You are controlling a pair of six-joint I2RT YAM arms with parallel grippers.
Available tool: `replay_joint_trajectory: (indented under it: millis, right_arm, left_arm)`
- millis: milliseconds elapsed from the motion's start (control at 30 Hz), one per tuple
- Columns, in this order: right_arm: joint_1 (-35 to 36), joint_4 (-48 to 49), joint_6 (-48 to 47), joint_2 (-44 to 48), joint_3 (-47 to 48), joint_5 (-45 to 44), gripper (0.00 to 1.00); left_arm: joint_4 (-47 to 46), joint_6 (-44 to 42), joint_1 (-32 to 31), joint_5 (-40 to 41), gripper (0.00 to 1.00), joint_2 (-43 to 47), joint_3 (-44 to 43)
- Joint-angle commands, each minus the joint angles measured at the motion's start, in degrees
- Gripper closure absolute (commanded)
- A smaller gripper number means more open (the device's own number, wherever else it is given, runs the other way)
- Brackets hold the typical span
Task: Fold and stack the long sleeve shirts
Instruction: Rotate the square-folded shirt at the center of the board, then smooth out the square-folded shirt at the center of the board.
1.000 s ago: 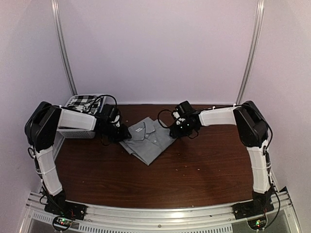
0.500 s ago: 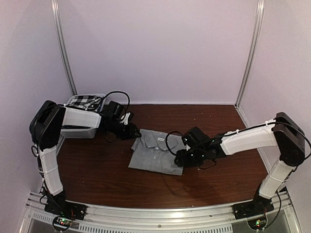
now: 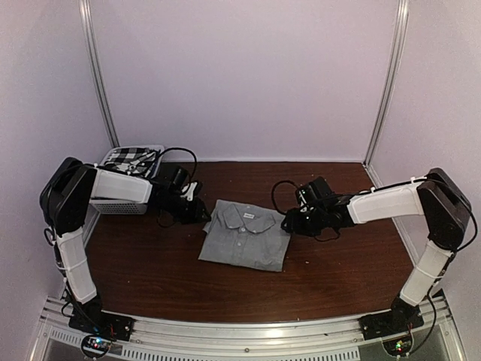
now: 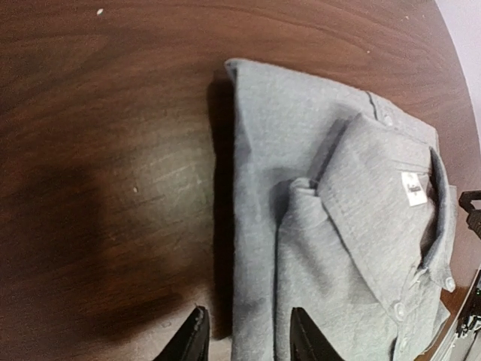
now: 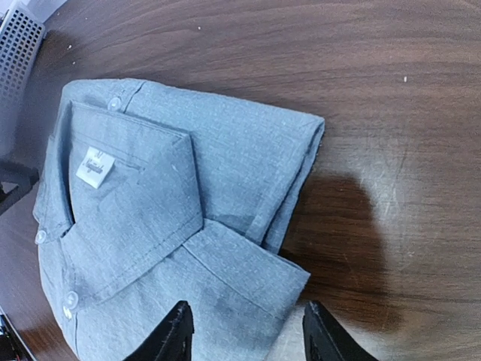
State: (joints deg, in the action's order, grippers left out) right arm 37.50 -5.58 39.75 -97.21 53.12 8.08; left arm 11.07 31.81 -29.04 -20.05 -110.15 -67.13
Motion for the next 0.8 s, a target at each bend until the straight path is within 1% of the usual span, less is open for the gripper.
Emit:
replay_joint_trajectory:
  millis: [0, 133, 233, 267, 400, 533, 567, 633, 767]
  right_arm:
    - [-0.36, 2.75, -0.41, -3.59, 2.01, 2.7, 0.5]
    - [-0.4, 3.25, -0.37, -4.55, 2.15, 3.21, 0.51]
    - [-0.48, 3.24, -0.38, -4.55, 2.34, 3.13, 0.57]
    - [-0.43, 3.2, -0.42, -4.37, 2.34, 2.9, 0.59]
    - [-0.34, 2.92, -0.5, -3.65, 2.42, 2.62, 0.72]
    - [-0.24, 2.34, -0.72, -2.85, 2.51, 2.15, 0.87]
    - [-0.22, 2.1, -0.85, -2.61, 2.51, 1.91, 0.9]
    - [-0.14, 1.56, -0.98, -2.08, 2.58, 1.27, 0.94]
    - [0.08, 0.89, -1.58, -1.66, 2.81, 0.05, 0.97]
  left_arm:
    - [0.06, 0.42, 0.03, 2.16, 0.63, 1.3, 1.89]
    - [-0.18, 0.62, -0.03, 1.22, 0.65, 0.83, 2.76]
    - [-0.2, 0.46, -0.34, 0.37, 0.7, 0.17, 2.89]
    - [-0.18, 0.32, -0.46, -0.07, 0.73, 0.06, 2.84]
    - [-0.42, 0.42, -1.29, -3.54, 0.88, 0.2, 2.54]
    - [0.9, 1.28, -2.1, -5.5, 0.99, 2.05, 3.0]
    - [1.47, 1.5, -2.16, -5.56, 1.0, 2.65, 3.35]
    - [2.38, 1.77, -2.16, -4.89, 1.0, 3.78, 4.69]
    - [2.14, 1.97, -2.16, -4.8, 1.0, 3.84, 8.85]
